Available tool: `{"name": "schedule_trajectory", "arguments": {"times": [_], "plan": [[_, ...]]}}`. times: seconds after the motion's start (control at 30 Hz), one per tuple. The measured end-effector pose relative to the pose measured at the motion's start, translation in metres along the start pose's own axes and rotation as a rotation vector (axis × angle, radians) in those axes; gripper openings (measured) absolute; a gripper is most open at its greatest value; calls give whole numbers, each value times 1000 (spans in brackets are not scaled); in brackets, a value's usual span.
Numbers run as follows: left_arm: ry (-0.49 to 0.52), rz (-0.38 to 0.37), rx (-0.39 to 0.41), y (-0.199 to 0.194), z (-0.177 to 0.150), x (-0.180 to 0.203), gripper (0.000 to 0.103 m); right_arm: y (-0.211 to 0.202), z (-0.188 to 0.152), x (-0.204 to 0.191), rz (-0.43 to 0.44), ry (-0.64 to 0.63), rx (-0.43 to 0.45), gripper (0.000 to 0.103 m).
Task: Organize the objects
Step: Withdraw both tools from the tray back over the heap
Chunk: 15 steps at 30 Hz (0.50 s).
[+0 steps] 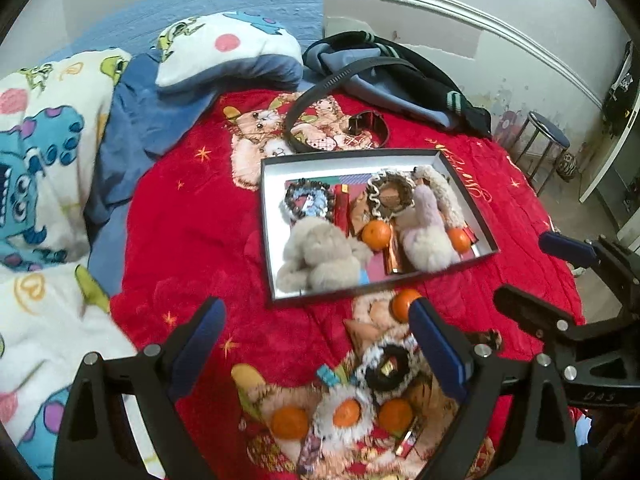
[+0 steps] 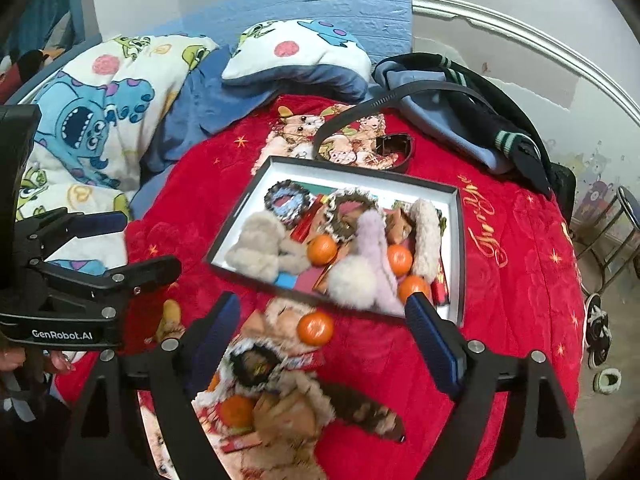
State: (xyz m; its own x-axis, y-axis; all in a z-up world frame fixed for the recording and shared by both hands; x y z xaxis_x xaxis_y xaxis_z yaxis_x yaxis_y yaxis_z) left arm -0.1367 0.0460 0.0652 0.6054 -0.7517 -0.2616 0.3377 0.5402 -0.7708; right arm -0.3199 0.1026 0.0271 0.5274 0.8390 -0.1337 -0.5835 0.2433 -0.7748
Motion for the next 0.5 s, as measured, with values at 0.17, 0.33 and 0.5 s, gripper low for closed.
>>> {"name": "schedule_trajectory", "arguments": {"times": [0.17,0.33,0.5], "plan": [[-14,16,35,-24,-18,0,94,-20,-25,-7,8,27,-3,85],[-11,39,45,-40,-38,3,94,-40,-51,-10,0,49,-2,85],[-13,53,52,-55,-61,11,94,-57,-76,-13,1,75,10,85]]}}
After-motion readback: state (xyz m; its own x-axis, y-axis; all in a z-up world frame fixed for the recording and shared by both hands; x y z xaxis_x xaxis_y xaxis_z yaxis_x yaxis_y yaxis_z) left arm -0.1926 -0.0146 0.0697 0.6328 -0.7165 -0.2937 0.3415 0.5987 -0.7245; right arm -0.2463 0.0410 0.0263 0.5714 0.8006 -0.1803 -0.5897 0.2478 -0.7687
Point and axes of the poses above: each gripper's, at about its wrist camera, not at the fingertips, and y roughly the way its jaws point, x to its right, z to its top, the point moved 9 cm from there along y, roughly the way its jaws point, and after that the axes turned 4 degrees about y, right-handed, at the moved point
